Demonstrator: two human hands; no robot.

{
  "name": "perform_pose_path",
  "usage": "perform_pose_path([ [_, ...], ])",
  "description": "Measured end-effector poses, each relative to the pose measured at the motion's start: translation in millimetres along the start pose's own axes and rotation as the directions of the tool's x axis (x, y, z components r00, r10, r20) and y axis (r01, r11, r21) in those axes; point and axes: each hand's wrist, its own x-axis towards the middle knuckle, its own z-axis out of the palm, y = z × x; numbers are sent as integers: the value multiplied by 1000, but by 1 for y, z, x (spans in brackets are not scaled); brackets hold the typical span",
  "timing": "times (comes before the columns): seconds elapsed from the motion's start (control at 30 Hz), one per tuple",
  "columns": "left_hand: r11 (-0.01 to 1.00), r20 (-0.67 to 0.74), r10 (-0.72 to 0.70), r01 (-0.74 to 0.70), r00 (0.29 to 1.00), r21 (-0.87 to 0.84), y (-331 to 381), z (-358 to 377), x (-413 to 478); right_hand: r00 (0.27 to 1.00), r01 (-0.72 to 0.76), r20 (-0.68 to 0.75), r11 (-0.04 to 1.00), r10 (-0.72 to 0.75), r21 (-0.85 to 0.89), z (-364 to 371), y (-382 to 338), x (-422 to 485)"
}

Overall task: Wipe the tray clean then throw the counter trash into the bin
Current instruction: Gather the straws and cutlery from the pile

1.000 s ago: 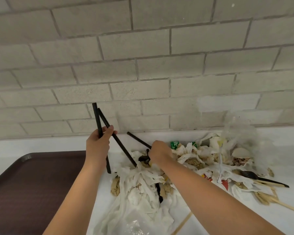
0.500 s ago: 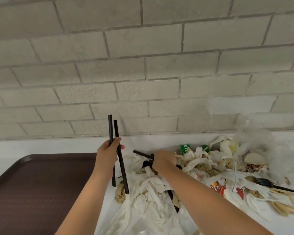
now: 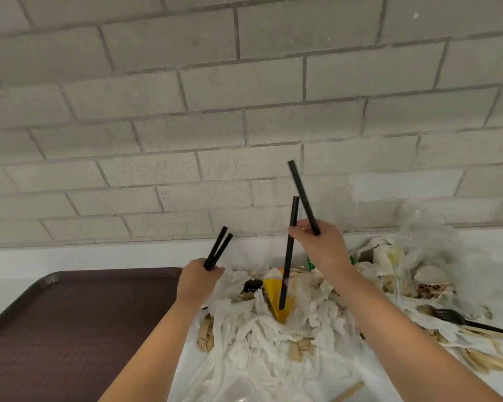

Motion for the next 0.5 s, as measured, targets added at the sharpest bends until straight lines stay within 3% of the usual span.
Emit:
perform_pose_path([
  [0.13,947,97,-33,0,995,321,-6,3,7,990,127,-60,991,-125,28,-16,-16,1],
  [0.3,951,257,-84,0,963,310,-6,17,13,967,251,62,964,-246,-87,-17,-23,6],
  [0.5,940,362,-108,-24,926,341,-10,26,21,929,307,321,866,-183,-394,22,1,25],
])
